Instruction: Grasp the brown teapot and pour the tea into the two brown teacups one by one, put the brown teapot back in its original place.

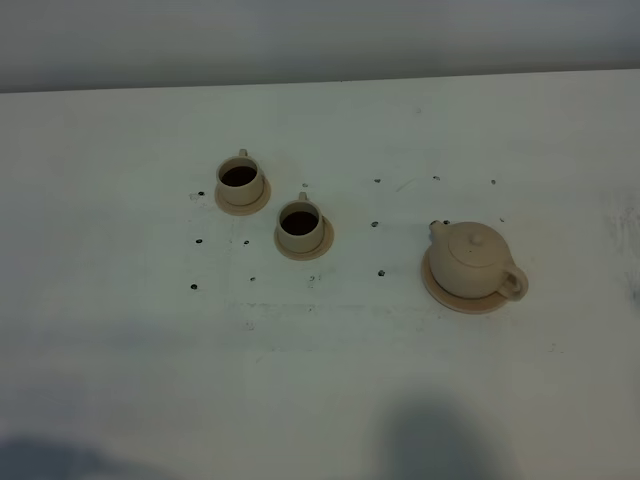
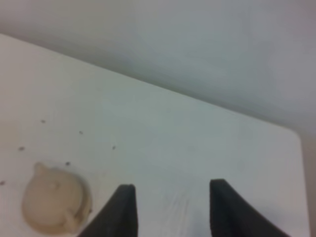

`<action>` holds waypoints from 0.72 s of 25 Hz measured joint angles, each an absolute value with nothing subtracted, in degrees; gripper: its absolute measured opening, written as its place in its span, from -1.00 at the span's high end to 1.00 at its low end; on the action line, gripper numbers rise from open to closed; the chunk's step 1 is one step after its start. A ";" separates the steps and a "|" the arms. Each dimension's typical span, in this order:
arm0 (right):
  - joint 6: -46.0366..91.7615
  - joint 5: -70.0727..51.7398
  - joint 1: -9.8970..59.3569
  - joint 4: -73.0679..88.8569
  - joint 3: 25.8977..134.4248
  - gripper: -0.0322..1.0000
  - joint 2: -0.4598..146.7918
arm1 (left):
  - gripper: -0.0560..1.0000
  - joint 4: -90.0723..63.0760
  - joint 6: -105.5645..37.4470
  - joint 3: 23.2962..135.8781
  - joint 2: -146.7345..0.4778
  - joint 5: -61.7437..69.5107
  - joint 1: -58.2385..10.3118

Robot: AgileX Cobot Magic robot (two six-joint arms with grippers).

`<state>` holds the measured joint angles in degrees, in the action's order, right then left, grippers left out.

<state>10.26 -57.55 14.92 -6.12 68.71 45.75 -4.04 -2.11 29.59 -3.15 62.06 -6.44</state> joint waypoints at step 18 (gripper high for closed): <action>13.07 -56.50 -0.70 8.85 35.64 0.39 16.12 | -0.06 -4.04 -2.11 29.59 -3.15 62.06 -6.44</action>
<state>13.07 -56.50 -0.70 8.85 35.64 16.12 -4.04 -2.11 29.59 -3.15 62.06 -6.44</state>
